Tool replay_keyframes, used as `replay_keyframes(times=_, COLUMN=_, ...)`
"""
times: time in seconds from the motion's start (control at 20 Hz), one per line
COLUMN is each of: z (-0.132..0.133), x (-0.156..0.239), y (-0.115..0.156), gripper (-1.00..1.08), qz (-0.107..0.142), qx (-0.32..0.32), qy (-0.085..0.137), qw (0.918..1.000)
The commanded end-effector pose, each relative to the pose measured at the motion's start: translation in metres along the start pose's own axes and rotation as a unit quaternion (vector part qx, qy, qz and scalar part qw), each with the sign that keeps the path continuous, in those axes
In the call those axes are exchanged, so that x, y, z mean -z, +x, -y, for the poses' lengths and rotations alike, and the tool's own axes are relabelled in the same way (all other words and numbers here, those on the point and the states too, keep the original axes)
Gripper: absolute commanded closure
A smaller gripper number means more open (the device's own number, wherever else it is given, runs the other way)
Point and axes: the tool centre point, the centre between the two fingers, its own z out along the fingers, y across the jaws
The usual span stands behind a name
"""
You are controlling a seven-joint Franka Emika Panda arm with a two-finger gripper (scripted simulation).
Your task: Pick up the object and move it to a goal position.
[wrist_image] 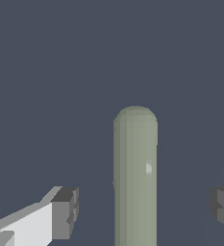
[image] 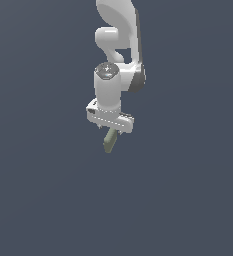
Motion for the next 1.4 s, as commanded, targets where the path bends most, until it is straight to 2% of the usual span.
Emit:
replay_keyframes(times=0.0, z=0.000, x=-0.012, y=-0.001, gripper=-0.92, qz=0.001, qx=-0.001, qy=0.000, qw=1.0000)
replay_keyframes(times=0.45, z=0.000, x=-0.036, y=-0.001, gripper=-0.92, qz=0.001, qx=-0.002, qy=0.000, qw=1.0000)
replay_keyframes(times=0.5, z=0.000, x=-0.036, y=-0.001, gripper=1.08, qz=0.001, qx=-0.002, qy=0.000, qw=1.0000)
replay_keyframes(times=1.05, z=0.000, x=-0.036, y=-0.001, gripper=1.08, qz=0.000, qx=-0.002, qy=0.000, qw=1.0000)
replay_keyframes(times=1.35, z=0.010, x=-0.030, y=0.004, gripper=1.08, qz=-0.017, qx=-0.007, qy=0.004, qw=0.9998)
